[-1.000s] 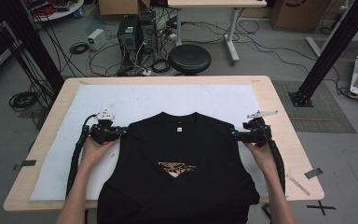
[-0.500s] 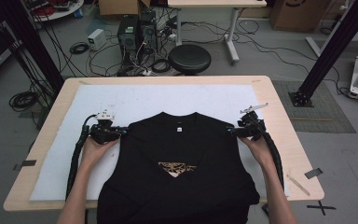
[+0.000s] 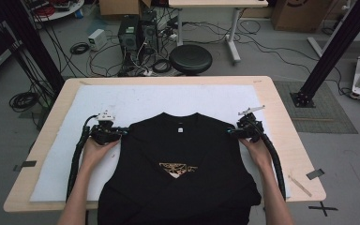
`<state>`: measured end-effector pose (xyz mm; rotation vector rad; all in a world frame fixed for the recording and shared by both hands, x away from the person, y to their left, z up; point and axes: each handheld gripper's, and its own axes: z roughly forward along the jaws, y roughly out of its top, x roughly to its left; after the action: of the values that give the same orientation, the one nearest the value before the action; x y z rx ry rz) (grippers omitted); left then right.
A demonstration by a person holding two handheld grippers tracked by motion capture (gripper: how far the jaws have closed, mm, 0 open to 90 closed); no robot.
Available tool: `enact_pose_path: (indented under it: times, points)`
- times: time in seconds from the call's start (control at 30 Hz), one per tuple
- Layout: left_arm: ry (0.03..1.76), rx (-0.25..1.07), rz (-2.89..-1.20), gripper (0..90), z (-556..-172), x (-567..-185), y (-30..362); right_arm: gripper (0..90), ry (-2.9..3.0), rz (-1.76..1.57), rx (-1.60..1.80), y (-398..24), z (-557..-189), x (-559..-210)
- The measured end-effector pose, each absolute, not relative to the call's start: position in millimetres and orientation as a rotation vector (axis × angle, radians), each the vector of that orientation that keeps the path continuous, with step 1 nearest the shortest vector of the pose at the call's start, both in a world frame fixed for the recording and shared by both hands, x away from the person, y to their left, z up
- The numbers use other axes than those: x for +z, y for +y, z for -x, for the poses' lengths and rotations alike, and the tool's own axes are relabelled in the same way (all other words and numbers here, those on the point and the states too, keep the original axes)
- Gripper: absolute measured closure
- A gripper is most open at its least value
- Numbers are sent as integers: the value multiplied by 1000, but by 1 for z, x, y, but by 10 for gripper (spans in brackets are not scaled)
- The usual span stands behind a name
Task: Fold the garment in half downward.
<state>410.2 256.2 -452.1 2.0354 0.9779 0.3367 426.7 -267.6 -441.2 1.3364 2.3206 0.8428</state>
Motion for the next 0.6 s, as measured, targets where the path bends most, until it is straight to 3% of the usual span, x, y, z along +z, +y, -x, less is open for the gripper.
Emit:
enact_pose_path:
  times: [0.17, 0.27, 0.33, 0.6]
  points:
    - [976, 338, -2039, 834, -410, -452, 256, 457, 2300, -1332, 847, -266, -425, -443]
    - [975, 338, -2039, 834, -410, -452, 256, 536, 2280, -1327, 872, -266, -422, -444]
    - [976, 335, -2039, 834, -410, -452, 257, 643, 2272, -1319, 900, -265, -419, -445]
    - [979, 335, -2034, 834, -410, -452, 256, 802, 2251, -1342, 977, -267, -417, -449]
